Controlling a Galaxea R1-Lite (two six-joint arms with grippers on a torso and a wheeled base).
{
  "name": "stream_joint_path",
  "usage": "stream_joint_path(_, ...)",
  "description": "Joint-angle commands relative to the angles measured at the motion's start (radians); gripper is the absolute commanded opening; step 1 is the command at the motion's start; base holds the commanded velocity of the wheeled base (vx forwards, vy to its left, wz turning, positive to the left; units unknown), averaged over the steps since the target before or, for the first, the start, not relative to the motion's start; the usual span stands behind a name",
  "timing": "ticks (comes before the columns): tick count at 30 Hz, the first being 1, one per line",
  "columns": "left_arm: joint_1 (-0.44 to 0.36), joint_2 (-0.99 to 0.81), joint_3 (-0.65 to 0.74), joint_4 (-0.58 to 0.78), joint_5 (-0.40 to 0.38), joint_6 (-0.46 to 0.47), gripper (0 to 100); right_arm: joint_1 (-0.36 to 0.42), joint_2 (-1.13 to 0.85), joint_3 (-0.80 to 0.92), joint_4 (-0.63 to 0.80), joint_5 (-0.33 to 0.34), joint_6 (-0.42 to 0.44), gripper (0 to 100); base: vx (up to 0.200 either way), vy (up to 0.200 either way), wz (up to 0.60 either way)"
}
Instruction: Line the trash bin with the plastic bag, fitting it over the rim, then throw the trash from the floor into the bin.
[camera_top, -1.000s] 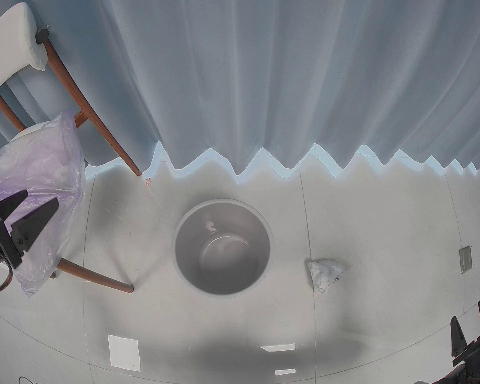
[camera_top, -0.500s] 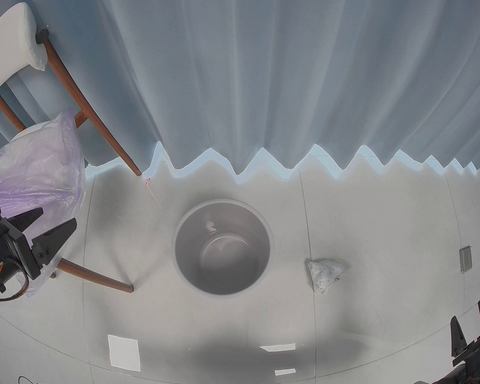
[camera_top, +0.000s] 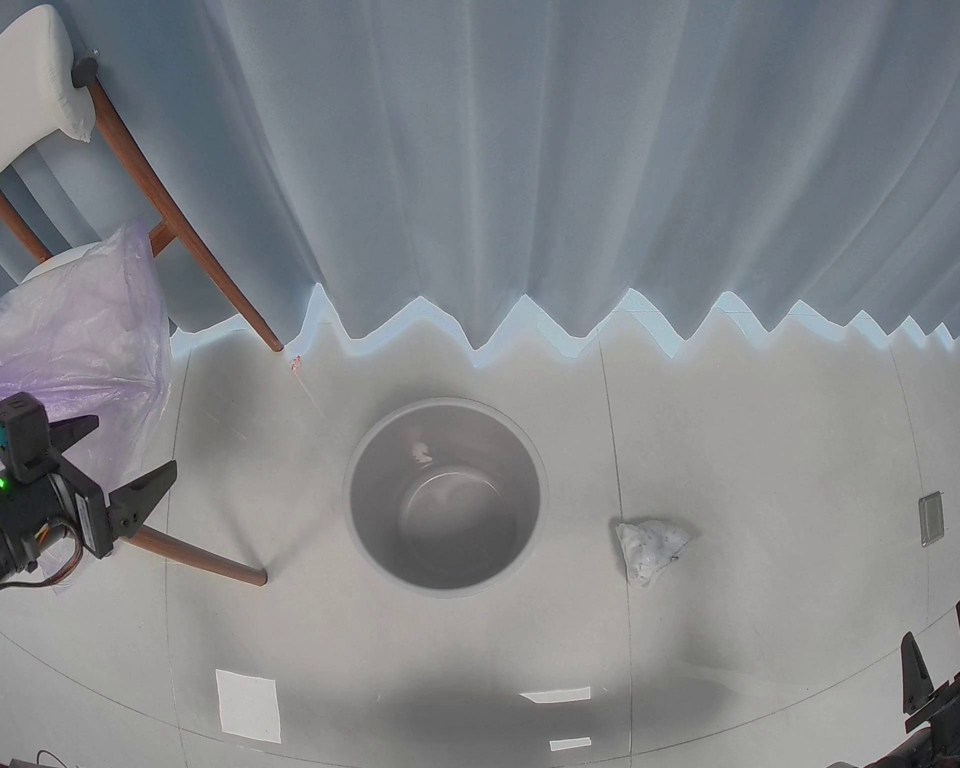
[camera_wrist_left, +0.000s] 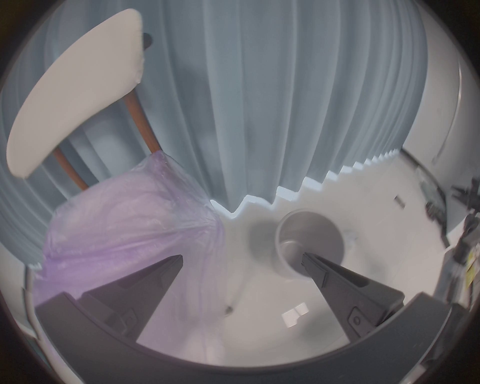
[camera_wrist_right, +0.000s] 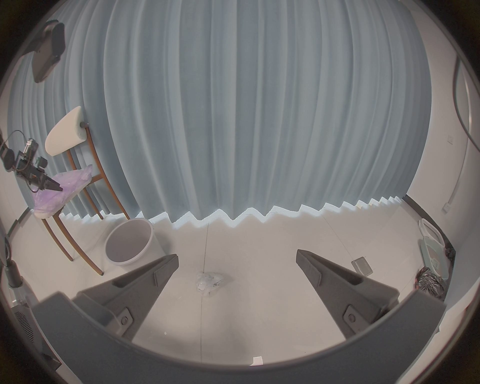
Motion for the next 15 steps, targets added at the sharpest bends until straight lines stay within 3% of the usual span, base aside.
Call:
stream_joint_path(1, -0.007, 0.166, -0.065, -0.007, 0.11, 0.111, 100, -0.001, -0.017, 0.018, 0.0, -0.001, 0.0, 100, 0.0, 0.0, 0.0)
stream_joint_path(15, -0.039, 0.203, -0.082, -0.015, 0.274, 0.215, 100, 0.0, -0.017, 0.018, 0.0, -0.001, 0.0, 100, 0.0, 0.0, 0.0)
